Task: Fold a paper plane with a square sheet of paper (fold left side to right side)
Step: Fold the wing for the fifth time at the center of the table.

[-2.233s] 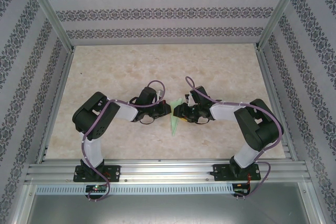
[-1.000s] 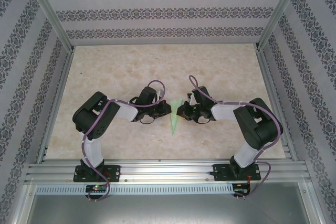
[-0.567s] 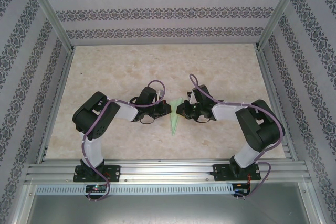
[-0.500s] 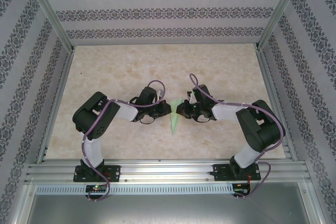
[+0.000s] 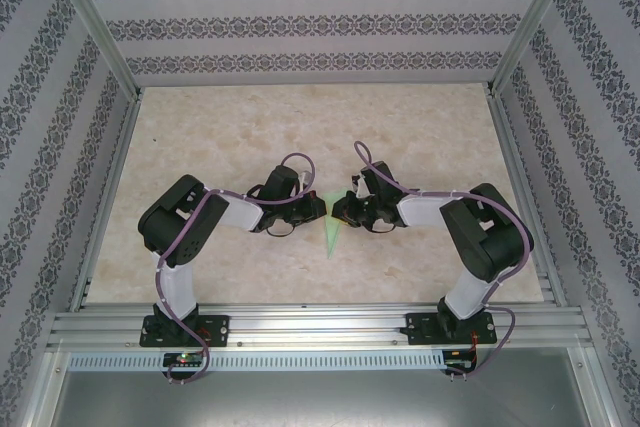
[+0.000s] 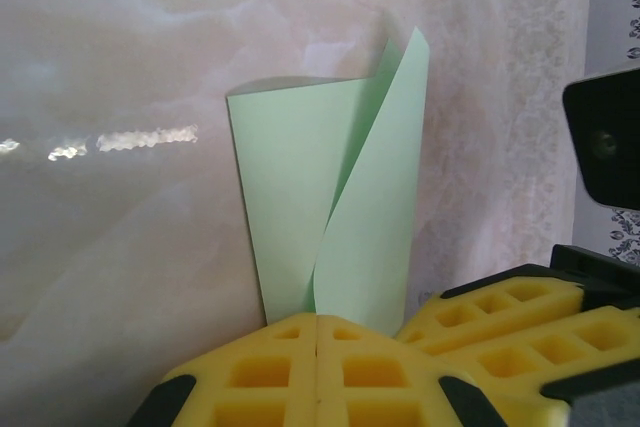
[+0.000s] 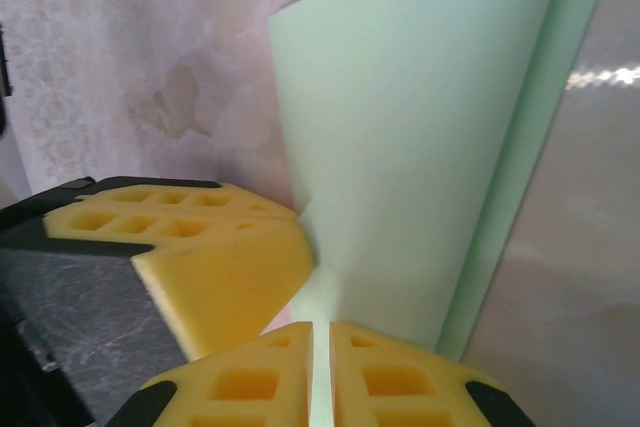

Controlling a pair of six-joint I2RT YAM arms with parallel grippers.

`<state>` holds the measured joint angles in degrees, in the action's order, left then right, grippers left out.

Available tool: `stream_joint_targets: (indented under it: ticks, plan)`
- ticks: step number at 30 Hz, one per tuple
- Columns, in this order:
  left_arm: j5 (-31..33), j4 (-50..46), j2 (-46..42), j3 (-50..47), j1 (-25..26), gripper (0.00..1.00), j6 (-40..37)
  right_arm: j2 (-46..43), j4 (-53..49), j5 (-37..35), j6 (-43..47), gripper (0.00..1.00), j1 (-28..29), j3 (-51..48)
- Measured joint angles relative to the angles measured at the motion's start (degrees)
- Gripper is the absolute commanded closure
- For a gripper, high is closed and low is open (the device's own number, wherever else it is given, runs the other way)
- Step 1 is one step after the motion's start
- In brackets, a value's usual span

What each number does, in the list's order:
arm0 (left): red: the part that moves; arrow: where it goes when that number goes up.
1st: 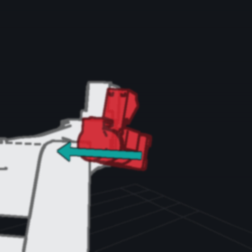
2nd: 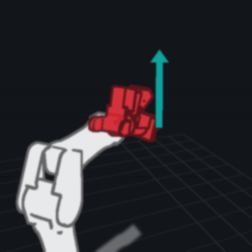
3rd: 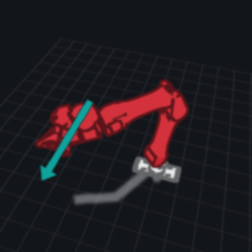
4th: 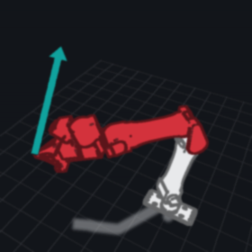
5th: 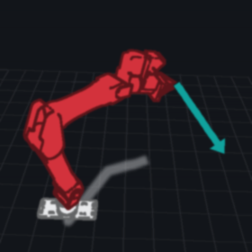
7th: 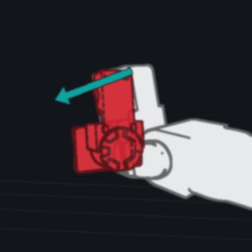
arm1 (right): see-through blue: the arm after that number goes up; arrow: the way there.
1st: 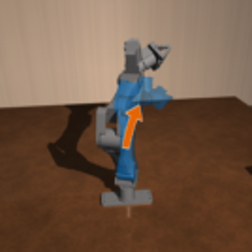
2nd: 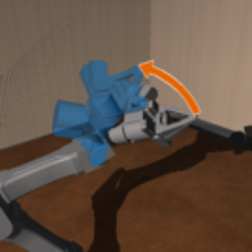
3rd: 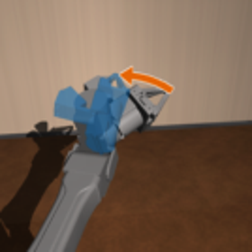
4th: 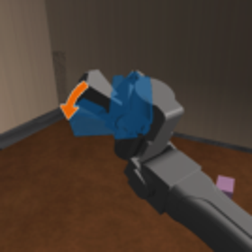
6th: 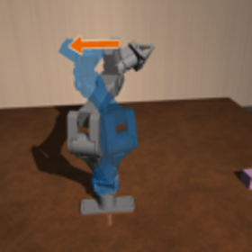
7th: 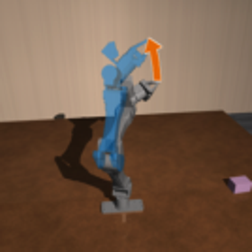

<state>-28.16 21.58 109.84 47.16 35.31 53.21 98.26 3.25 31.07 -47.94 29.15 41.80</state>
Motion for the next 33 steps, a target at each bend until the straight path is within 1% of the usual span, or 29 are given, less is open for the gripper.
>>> stream_joint_targets:
  ticks: [19, 23, 25, 30, 33]
  plan:
    - [0.5, 0.1, -0.1, -0.3, 0.1, 1.0, 0.0, 1.9, 0.9, -0.2, 0.0, 0.86, 0.0, 0.0]
    - [0.7, 0.7, -0.4, -0.8, 0.1, 0.97, 0.0, 2.5, 0.0, -0.5, 0.3, 0.86, 0.0, 0.7]
    - [1.3, 0.7, -0.9, -1.3, 0.0, 0.92, 0.0, 2.8, -0.4, -0.5, 0.7, 0.86, 0.0, 1.1]
    - [3.5, -0.3, -4.2, -3.6, -0.7, 0.74, -0.1, 3.2, -0.5, -0.5, 1.4, 0.86, 0.1, 1.4]
    - [5.1, -2.1, -7.1, -5.4, -2.0, 0.66, -0.2, 3.3, -0.5, -0.4, 1.5, 0.86, 0.1, 1.4]
